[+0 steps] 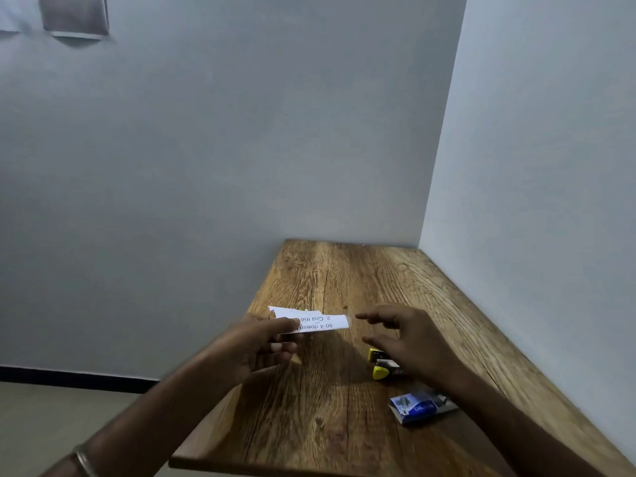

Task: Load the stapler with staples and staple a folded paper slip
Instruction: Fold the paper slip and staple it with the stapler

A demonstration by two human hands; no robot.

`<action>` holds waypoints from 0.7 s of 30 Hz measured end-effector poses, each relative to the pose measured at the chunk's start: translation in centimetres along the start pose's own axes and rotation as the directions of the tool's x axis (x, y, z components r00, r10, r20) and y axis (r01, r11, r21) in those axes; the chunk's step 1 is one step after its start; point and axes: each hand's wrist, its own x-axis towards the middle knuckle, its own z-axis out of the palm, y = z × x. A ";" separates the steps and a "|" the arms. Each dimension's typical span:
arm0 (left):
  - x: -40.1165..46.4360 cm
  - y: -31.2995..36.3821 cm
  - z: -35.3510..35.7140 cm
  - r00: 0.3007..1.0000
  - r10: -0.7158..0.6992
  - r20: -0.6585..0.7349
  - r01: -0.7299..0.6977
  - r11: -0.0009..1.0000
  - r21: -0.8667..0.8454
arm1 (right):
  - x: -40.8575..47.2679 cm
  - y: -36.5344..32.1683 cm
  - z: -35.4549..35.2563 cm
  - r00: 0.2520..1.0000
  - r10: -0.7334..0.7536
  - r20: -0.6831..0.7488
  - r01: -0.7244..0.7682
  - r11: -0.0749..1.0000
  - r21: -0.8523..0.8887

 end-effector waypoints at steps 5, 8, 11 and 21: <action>0.2 0.2 -1.2 1.000 -0.013 0.023 0.010 0.996 0.094 | 1.4 -2.5 2.6 0.968 -0.229 0.099 0.242 0.960 -0.143; 0.4 0.1 -1.9 0.998 -0.036 0.044 0.030 0.991 0.133 | 2.0 -3.3 4.1 0.949 -0.276 0.151 0.302 0.934 -0.193; 0.6 0.1 -2.8 0.997 -0.055 0.045 0.049 0.990 0.131 | 2.5 -3.6 5.4 0.949 -0.265 0.170 0.296 0.933 -0.202; 0.0 0.6 -4.7 0.996 0.054 -0.068 -0.023 0.917 0.399 | 2.4 -2.9 8.2 0.947 -0.254 0.195 0.294 0.931 -0.215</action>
